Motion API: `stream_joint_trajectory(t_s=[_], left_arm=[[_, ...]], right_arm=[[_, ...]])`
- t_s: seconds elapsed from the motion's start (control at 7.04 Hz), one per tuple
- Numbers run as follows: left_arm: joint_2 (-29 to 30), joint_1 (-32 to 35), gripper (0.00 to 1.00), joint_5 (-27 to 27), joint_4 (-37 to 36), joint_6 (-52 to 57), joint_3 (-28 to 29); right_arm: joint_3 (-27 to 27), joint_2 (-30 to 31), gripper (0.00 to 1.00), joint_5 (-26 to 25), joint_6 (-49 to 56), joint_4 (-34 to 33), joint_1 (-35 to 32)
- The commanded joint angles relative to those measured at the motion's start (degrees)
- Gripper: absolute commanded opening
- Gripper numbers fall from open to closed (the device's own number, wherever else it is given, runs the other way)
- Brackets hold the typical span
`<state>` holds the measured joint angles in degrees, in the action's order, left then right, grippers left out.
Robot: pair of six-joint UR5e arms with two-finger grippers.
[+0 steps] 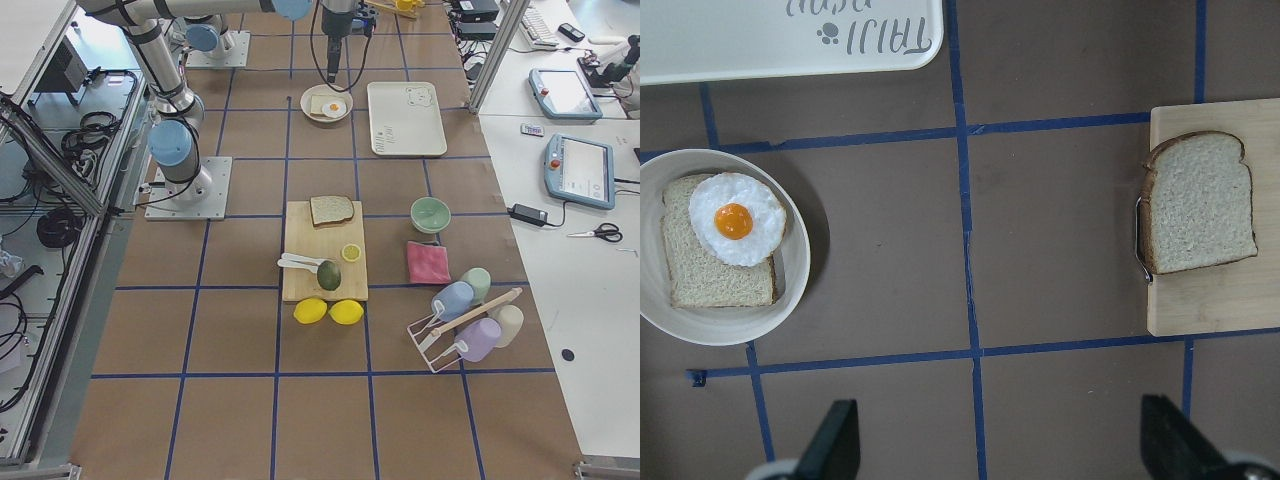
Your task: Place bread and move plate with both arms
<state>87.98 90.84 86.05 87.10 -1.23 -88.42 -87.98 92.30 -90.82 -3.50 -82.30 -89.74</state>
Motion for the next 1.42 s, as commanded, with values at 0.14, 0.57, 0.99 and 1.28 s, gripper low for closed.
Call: stream_joint_trajectory(t_s=[0.14,0.57,0.99,1.28], left_arm=[[0.0,0.04,1.0,0.0,0.0,0.0,0.0],[0.0,-0.04,1.0,0.0,0.0,0.0,0.0],[0.0,0.04,1.0,0.0,0.0,0.0,0.0],[0.0,0.04,1.0,0.0,0.0,0.0,0.0]], right_arm=[[0.0,-0.1,1.0,0.02,-0.1,-0.66,0.0],[0.0,0.17,1.0,-0.41,0.34,0.21,0.0],[0.0,-0.1,1.0,-0.41,0.34,-0.22,0.09],[-0.09,-0.19,1.0,-0.41,0.51,-0.66,0.0]])
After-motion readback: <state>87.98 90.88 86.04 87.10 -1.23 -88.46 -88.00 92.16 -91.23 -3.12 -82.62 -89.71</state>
